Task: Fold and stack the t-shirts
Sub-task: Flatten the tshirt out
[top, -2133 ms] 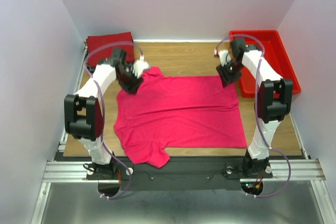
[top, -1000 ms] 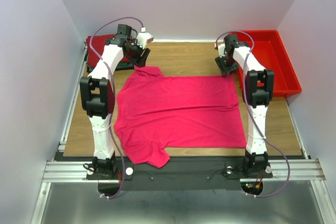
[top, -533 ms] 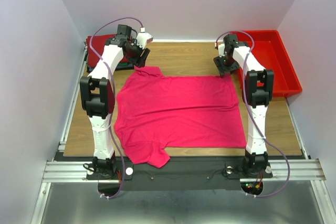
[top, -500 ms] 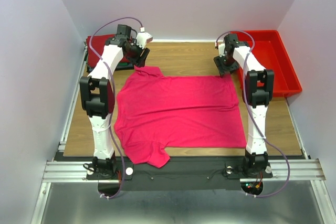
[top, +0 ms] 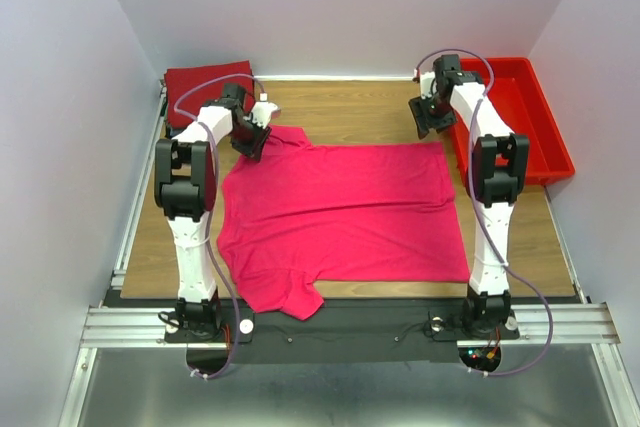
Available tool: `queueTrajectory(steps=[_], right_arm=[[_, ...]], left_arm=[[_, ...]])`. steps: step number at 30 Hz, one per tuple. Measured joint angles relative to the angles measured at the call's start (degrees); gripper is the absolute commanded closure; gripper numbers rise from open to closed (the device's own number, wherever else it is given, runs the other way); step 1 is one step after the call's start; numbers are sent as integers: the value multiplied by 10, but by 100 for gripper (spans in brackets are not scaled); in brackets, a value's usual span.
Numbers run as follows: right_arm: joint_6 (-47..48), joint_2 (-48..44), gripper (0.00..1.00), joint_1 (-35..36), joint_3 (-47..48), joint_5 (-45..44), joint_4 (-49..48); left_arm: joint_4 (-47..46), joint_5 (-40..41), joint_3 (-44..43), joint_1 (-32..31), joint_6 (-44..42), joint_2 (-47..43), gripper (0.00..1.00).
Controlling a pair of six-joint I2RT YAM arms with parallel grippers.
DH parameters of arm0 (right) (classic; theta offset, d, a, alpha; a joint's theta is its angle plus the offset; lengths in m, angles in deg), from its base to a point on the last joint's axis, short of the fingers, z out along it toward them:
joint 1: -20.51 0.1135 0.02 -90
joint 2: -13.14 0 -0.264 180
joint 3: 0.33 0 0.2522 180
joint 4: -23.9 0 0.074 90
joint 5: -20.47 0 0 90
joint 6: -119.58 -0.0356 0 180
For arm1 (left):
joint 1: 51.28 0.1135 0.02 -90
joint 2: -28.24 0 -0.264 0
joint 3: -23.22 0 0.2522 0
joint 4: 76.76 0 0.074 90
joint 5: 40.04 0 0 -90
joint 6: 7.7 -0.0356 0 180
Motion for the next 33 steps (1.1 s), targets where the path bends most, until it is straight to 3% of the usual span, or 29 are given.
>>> queueTrajectory(steps=[12,18,33], right_arm=[[0,-28,43,0,-26,-7,5],[-11,-26,45,0,-24,1,7],[-58,65,45,0,69,83,-33]], left_arm=[[-64,20,96,50,-17,-50,63],[-54,24,94,84,-31,-50,51],[3,-24,34,81,-23,-50,39]])
